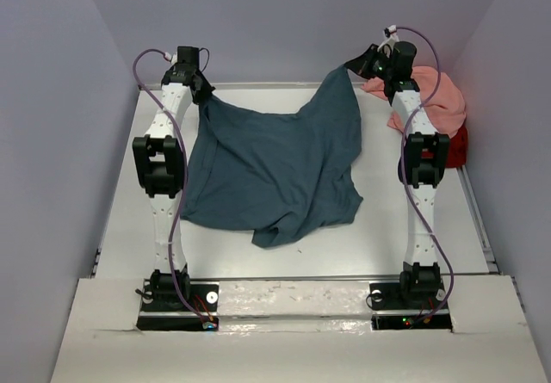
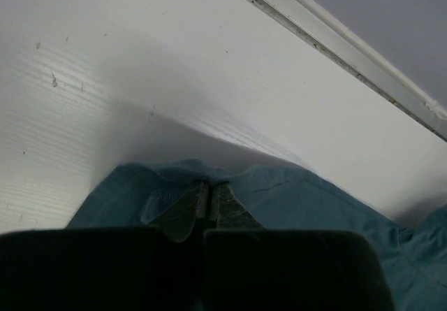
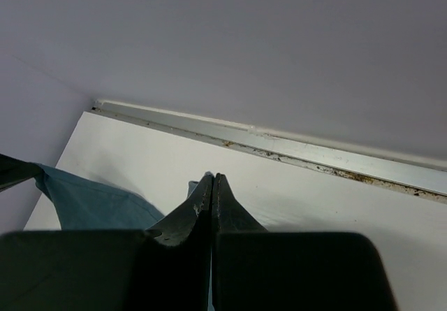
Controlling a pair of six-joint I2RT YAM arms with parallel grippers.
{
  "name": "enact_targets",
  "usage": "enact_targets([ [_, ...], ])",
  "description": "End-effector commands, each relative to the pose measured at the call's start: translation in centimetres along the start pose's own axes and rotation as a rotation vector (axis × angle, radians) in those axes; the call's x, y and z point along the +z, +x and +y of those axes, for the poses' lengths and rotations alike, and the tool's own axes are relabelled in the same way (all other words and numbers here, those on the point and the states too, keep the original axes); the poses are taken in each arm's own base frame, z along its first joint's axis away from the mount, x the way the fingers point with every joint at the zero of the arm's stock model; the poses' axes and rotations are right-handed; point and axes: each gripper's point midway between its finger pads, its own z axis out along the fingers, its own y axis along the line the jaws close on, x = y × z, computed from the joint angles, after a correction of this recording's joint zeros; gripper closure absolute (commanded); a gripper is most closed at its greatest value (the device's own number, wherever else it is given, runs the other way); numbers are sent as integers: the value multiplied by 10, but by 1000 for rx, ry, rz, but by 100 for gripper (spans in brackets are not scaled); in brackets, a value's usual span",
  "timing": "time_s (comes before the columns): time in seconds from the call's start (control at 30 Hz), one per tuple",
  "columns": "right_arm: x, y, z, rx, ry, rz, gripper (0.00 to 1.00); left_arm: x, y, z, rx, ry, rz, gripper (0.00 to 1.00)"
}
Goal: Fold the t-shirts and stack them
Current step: Flatten out the tshirt
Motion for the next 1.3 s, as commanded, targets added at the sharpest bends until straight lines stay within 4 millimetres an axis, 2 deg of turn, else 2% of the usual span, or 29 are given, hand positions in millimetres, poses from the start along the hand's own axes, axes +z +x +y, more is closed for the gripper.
enact_targets([
  [0.0, -18, -78, 61, -135, -102, -164, 100, -16, -11, -12, -18, 61, 5, 100],
  [0.03, -22, -85, 70, -142, -116, -171, 100, -21, -12, -13, -19, 60, 0, 100],
  [0.17, -48, -113, 120, -185, -198, -188, 100, -63, -34, -23, -22, 98, -72, 100],
  [0.2, -59, -127, 141, -200, -227, -206, 100, -70, -35, -23, -21, 100, -74, 100],
  [0.3, -86, -148, 190, -244, -330, -215, 100, -96, -42, -26, -30, 108, -84, 100],
  [0.33, -106, -159, 221, -262, -385, -217, 100, -101, -38, -24, -40, 101, -64, 100],
  [0.4, -127, -166, 250, -264, -438, -220, 100, -121, -32, -25, -45, 122, -43, 100],
  [0.43, -157, -180, 286, -309, -483, -249, 100, -139, -34, -27, -48, 138, -49, 100],
  [0.47, -173, -186, 305, -345, -513, -280, 100, -143, -27, -22, -47, 129, -34, 100],
  [0.5, -177, -178, 305, -312, -517, -263, 100, -150, -22, -24, -41, 138, -28, 100],
  [0.53, -191, -182, 320, -333, -535, -279, 100, -157, -18, -24, -39, 143, -23, 100],
  [0.57, -221, -190, 352, -386, -571, -314, 100, -171, -13, -23, -38, 154, -24, 100],
  [0.6, -231, -185, 362, -368, -595, -294, 100, -190, -10, -28, -32, 183, -27, 100],
  [0.67, -257, -187, 389, -394, -643, -308, 100, -200, 8, -24, -28, 181, 9, 100],
  [0.7, -283, -188, 414, -425, -678, -324, 100, -208, 13, -25, -27, 185, 19, 100],
  [0.73, -298, -187, 429, -410, -705, -320, 100, -219, 24, -27, -15, 190, 40, 100],
  [0.77, -323, -184, 450, -446, -736, -333, 100, -239, 27, -26, -13, 205, 31, 100],
  [0.8, -336, -181, 461, -455, -751, -336, 100, -250, 29, -28, -20, 218, 31, 100],
  [0.83, -350, -177, 472, -459, -768, -330, 100, -280, 28, -30, -23, 256, -2, 100],
  [0.87, -359, -173, 478, -457, -773, -325, 100, -294, 27, -30, -30, 272, -19, 100],
  [0.9, -385, -168, 498, -476, -793, -342, 100, -310, 25, -32, -44, 292, -36, 100],
  [0.93, -397, -164, 507, -480, -801, -345, 100, -325, 25, -31, -51, 306, -46, 100],
  [0.97, -406, -160, 513, -482, -808, -341, 100, -356, 16, -33, -58, 350, -95, 100],
  [1.03, -435, -150, 534, -499, -824, -338, 100, -397, 12, -32, -59, 412, -142, 100],
  [1.07, -445, -147, 541, -506, -829, -341, 100, -420, 3, -34, -62, 444, -189, 100],
  [1.13, -462, -143, 553, -523, -835, -351, 100, -450, -7, -26, -72, 450, -267, 100],
  [1.17, -474, -140, 561, -525, -835, -359, 100, -479, -15, -23, -81, 484, -335, 100],
  [1.23, -484, -138, 568, -538, -827, -371, 100, -508, -23, -16, -96, 512, -424, 100],
  [1.27, -488, -138, 571, -550, -825, -380, 100, -514, -28, -10, -112, 493, -459, 100],
])
